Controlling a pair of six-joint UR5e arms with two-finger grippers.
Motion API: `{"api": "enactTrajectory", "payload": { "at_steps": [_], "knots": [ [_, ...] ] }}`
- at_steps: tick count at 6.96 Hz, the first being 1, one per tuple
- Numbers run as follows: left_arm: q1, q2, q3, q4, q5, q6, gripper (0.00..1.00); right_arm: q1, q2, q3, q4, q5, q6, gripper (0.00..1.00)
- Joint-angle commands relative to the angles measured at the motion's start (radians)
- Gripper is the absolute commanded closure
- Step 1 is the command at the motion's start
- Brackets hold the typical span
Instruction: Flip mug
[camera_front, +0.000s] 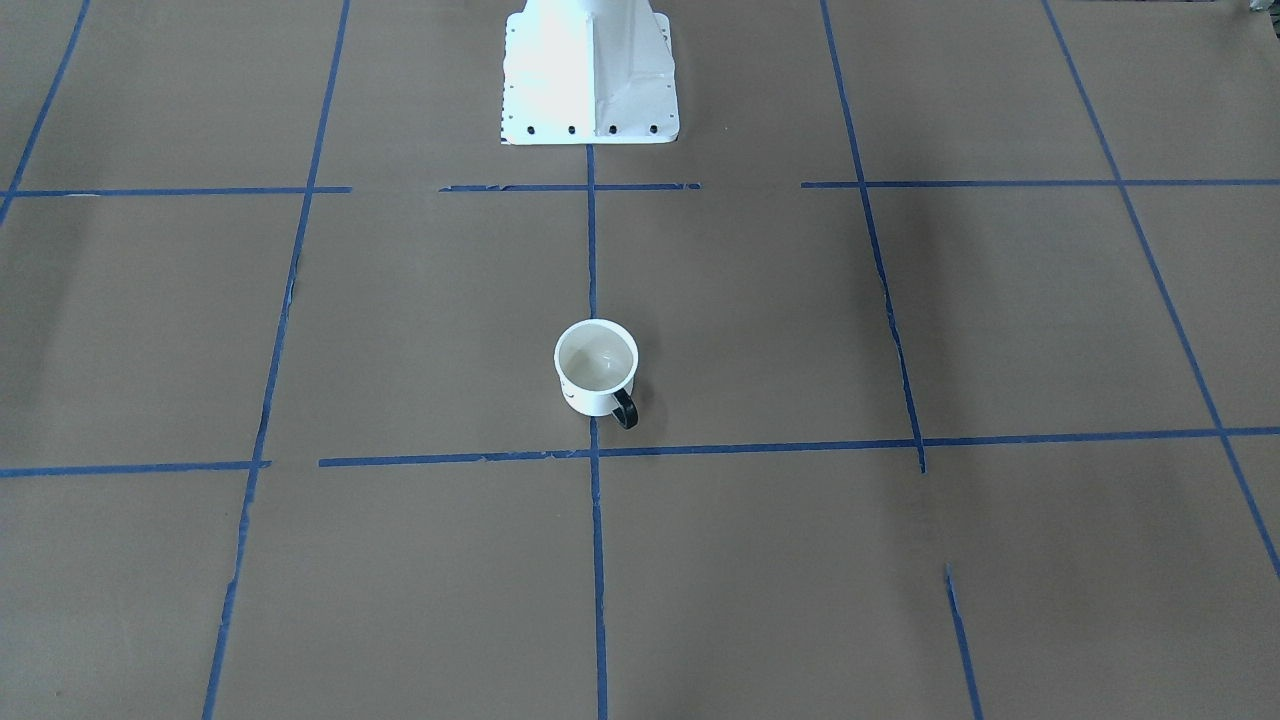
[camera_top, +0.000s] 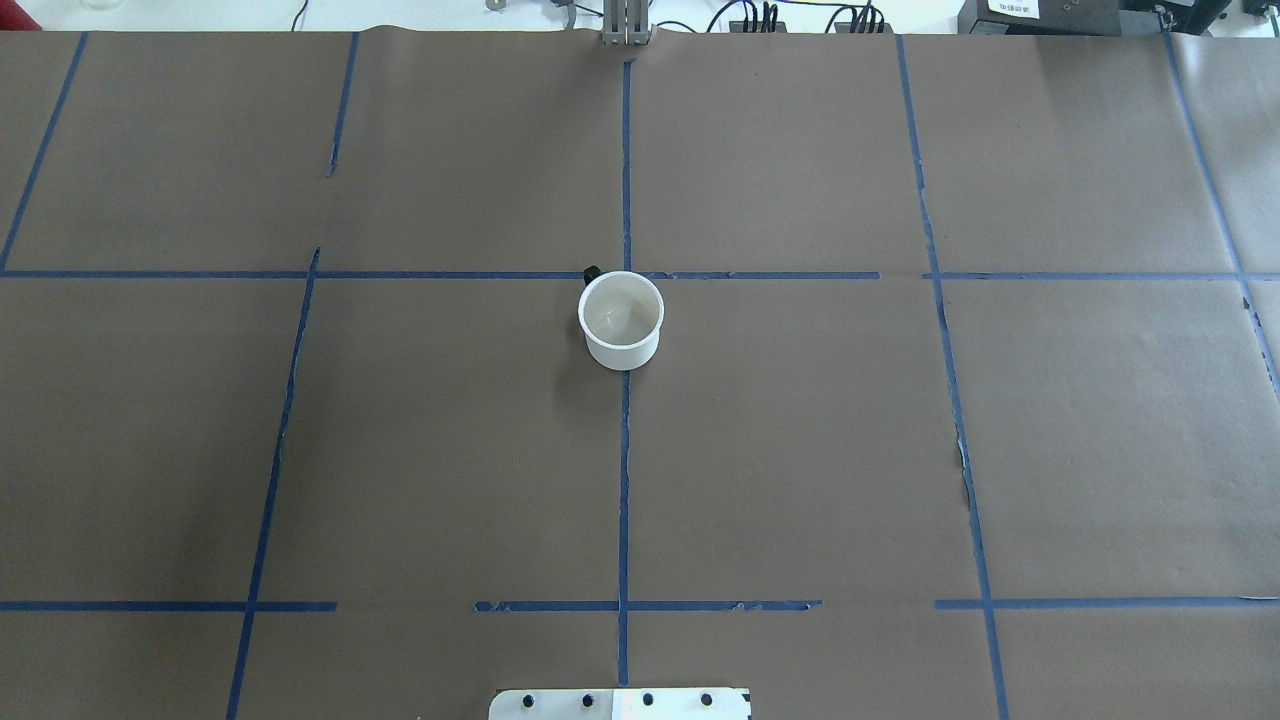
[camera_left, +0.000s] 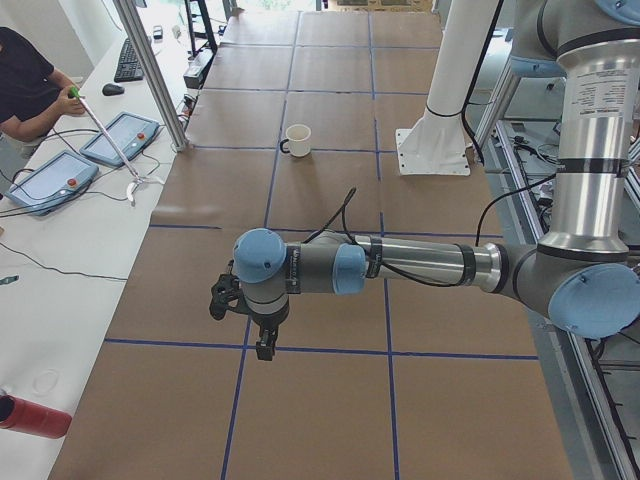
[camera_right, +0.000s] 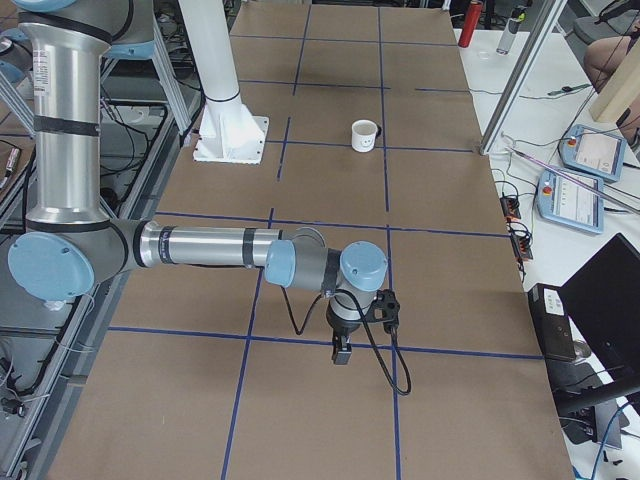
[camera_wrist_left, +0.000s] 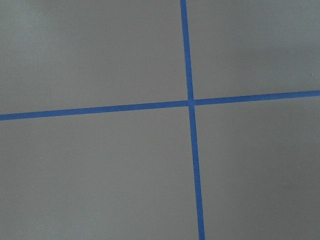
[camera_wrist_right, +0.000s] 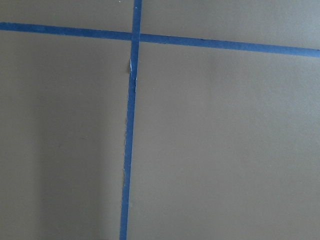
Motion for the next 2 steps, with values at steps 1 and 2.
{"api": "enactTrajectory", "payload": {
  "at_steps": [1, 2],
  "knots": [
    [0.000, -0.001, -0.004, -0.053, 0.017, 0.007, 0.00, 0.000, 0.000, 0.000, 0.000, 0.000, 0.000, 0.00],
    [0.000, -0.006, -0.009, -0.055, 0.014, 0.008, 0.00, 0.000, 0.000, 0.000, 0.000, 0.000, 0.000, 0.00]
  ]
}}
